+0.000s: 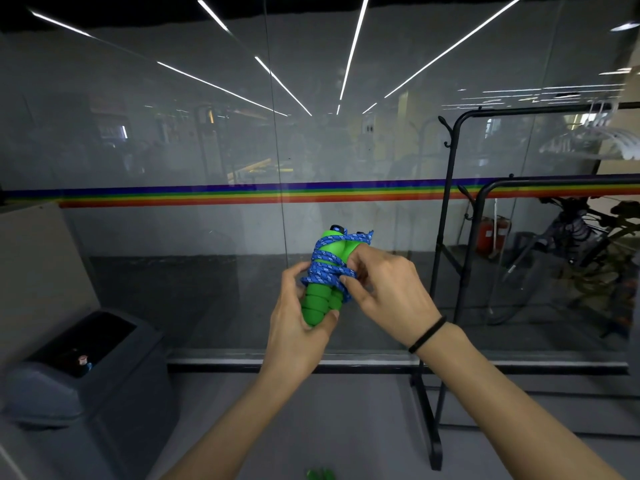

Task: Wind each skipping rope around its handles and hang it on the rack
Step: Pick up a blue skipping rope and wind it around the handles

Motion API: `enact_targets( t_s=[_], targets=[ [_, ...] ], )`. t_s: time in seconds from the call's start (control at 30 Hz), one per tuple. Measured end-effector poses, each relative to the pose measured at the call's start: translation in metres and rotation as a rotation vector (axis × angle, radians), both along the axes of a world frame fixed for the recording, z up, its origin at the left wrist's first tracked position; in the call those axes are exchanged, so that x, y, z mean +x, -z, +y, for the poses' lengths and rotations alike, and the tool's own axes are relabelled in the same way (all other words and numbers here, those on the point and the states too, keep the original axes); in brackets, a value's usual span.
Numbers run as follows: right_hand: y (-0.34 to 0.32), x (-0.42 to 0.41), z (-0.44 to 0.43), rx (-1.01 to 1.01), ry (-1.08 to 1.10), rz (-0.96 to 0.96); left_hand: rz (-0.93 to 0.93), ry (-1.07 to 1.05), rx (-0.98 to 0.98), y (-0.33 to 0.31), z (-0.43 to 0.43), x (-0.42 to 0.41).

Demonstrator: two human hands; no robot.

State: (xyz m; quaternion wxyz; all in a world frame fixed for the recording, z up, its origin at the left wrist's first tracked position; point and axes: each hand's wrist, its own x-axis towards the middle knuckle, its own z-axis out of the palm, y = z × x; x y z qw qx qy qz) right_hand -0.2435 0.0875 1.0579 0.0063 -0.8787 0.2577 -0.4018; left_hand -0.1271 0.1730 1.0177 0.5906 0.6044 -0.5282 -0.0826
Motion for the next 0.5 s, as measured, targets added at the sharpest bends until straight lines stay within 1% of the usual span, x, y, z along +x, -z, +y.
enact_targets(
  t_s=[0.13,0.27,0.4,0.5],
  targets=[
    [0.003,0.001,0.000,-0.039,0.016,0.023,0.043,0.008,0.054,0.004,-0.001,0.001],
    [0.004,0.006,0.002,-0.073,0.083,-0.020,0.087,0.026,0.081,0.005,-0.004,-0.004],
    [0.006,0.012,0.005,-0.042,0.190,-0.053,0.093,0.049,0.062,-0.001,-0.008,-0.009],
    [0.005,0.012,0.009,-0.024,0.158,-0.046,0.073,0.058,0.060,-0.005,-0.010,-0.010]
  ],
)
